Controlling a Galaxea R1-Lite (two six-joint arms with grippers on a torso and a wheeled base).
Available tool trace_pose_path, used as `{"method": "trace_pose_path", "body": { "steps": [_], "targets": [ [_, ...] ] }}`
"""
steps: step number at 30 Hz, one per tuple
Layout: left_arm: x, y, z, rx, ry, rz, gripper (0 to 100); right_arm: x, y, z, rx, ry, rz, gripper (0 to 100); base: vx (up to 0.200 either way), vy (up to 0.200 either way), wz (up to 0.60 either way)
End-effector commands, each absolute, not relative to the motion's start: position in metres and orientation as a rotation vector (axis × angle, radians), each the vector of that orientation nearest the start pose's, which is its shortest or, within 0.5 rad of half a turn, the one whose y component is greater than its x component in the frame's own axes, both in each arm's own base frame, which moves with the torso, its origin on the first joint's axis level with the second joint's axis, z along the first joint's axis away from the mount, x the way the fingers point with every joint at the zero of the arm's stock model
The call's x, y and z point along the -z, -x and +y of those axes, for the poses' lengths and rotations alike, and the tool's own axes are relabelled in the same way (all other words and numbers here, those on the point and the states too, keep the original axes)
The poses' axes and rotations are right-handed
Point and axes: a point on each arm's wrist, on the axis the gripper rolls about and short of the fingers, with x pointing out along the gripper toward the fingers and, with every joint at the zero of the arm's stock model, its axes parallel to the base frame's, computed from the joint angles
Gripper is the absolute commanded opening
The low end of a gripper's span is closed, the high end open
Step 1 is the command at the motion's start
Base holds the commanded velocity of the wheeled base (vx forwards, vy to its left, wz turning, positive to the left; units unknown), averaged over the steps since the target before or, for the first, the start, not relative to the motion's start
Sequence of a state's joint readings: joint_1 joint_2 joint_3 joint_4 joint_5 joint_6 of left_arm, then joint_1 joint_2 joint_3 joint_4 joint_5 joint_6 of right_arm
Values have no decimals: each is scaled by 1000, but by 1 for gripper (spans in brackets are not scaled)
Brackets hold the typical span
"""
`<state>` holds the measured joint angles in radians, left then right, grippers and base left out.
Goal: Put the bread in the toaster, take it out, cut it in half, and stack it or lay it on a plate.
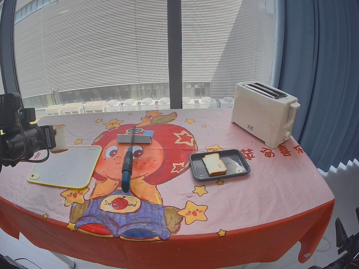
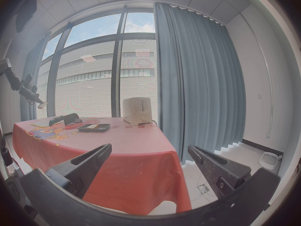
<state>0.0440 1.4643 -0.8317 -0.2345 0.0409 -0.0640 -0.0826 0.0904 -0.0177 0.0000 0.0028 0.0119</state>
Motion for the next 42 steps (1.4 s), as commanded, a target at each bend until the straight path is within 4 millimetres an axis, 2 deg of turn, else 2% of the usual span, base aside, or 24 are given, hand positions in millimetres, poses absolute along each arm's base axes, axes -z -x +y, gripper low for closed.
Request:
{"method": "trace_pose_path", "body": {
  "steps": [1,6,10,12,22,27,28,33,42],
  "targets": [
    [-215,-247,8,-79,59,400,0,-78,16,1,80,-16,88,100,0,0,0],
    [-211,-246,-8,-15,48,417,0,-78,16,1,79,-16,90,100,0,0,0],
    [-210,-246,-12,0,47,422,0,-78,16,1,80,-16,88,100,0,0,0],
    [-207,-245,-21,36,41,432,0,-78,16,1,80,-16,90,100,0,0,0],
    [-201,-240,-39,111,24,455,0,-78,16,1,80,-16,88,100,0,0,0],
    [-203,-234,-70,219,55,457,0,-78,16,1,80,-16,90,100,0,0,0],
    [-205,-235,-82,249,90,456,0,-78,16,1,80,-16,88,100,0,0,0],
    [-195,-250,-107,297,77,504,0,-78,16,1,80,-16,90,100,0,0,0],
    [-210,-255,-118,298,78,451,0,-78,16,1,80,-16,90,100,0,0,0]
  ]
}}
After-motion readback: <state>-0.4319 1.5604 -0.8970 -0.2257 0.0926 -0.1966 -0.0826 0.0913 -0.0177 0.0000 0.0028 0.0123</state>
